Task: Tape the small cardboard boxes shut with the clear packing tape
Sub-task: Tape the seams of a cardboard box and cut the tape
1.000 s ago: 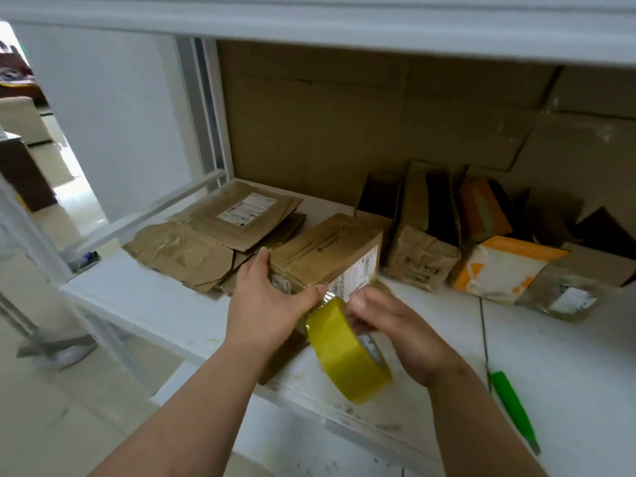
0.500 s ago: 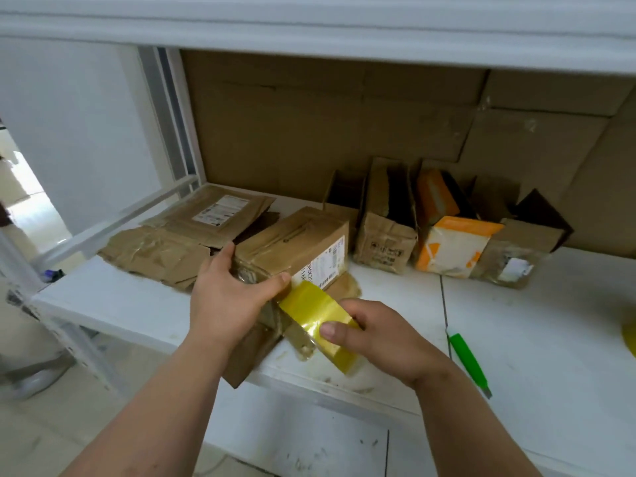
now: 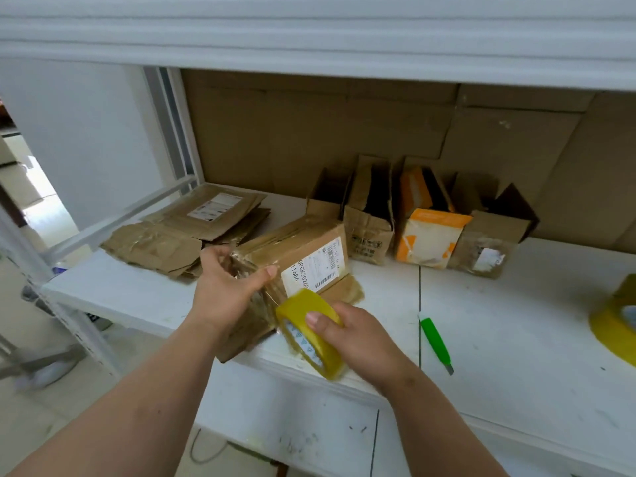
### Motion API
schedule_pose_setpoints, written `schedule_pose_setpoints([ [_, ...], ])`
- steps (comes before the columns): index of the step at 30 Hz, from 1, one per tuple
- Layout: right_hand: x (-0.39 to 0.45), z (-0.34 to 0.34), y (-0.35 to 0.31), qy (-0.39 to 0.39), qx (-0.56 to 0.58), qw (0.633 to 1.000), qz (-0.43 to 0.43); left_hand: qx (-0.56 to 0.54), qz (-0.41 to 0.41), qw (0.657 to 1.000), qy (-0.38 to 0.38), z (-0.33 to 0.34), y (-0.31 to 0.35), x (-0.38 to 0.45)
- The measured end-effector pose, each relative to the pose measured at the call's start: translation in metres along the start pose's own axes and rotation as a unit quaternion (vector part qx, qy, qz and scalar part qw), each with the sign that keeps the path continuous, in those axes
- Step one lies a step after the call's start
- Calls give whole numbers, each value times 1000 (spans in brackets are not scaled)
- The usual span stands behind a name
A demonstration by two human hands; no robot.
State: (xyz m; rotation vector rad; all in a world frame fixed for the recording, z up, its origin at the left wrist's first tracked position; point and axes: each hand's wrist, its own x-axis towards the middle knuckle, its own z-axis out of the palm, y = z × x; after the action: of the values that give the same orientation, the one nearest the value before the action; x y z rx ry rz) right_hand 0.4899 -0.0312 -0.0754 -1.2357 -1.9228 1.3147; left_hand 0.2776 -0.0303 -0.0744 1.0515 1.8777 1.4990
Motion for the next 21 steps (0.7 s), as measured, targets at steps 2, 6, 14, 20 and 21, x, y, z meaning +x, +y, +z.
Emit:
schedule_pose_setpoints([
  [2, -1, 9, 3, 11, 32, 999, 4, 46, 23, 999, -8, 1, -2, 4],
  [6, -1, 13, 1, 8, 144, 989, 37, 144, 88, 985, 44, 6, -4, 3],
  [14, 4, 19, 6, 14, 188, 982, 29, 118, 73, 989, 46, 22, -24, -15],
  [20, 6, 11, 8, -22, 132, 991, 28, -124, -179, 976, 17, 27, -23, -22],
  [21, 6, 9, 9, -28, 127, 991, 25, -152, -193, 969, 5, 27, -20, -24],
])
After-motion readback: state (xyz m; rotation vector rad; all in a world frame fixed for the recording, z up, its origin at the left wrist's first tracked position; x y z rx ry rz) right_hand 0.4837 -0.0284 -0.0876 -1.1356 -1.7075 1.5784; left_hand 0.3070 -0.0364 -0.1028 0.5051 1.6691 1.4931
